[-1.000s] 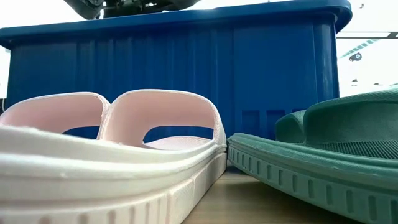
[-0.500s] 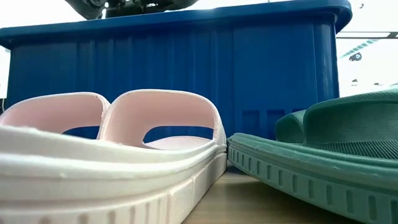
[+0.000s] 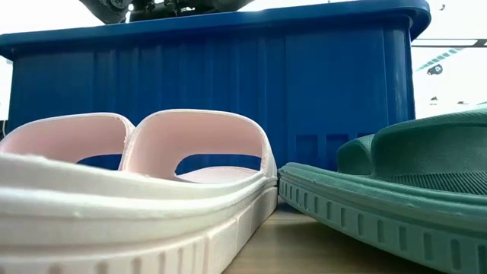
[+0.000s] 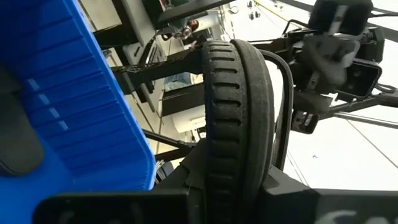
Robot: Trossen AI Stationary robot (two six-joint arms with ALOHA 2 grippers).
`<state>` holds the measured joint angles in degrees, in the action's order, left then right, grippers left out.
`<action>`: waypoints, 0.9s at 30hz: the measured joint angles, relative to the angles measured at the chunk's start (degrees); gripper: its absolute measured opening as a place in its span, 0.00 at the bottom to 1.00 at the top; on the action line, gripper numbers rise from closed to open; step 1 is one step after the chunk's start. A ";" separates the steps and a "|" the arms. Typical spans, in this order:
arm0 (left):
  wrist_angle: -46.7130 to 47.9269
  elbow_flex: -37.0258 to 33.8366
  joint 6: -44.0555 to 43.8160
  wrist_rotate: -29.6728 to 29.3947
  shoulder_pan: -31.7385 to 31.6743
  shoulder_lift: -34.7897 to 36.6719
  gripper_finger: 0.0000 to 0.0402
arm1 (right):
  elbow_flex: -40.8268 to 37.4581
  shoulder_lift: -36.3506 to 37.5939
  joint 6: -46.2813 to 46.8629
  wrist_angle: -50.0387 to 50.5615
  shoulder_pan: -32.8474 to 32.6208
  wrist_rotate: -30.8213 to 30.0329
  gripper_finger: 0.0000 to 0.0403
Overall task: Pick and place slides into bin
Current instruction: Put the black slide into the blue bin
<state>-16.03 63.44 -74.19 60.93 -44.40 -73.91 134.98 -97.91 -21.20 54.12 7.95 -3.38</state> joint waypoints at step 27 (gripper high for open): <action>-3.26 0.61 2.21 -2.91 0.05 -0.17 0.06 | -0.13 -1.68 -6.25 4.38 4.27 -3.72 0.36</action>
<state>-19.29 64.05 -71.98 58.02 -44.35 -74.08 134.85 -99.59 -27.46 58.49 12.23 -7.09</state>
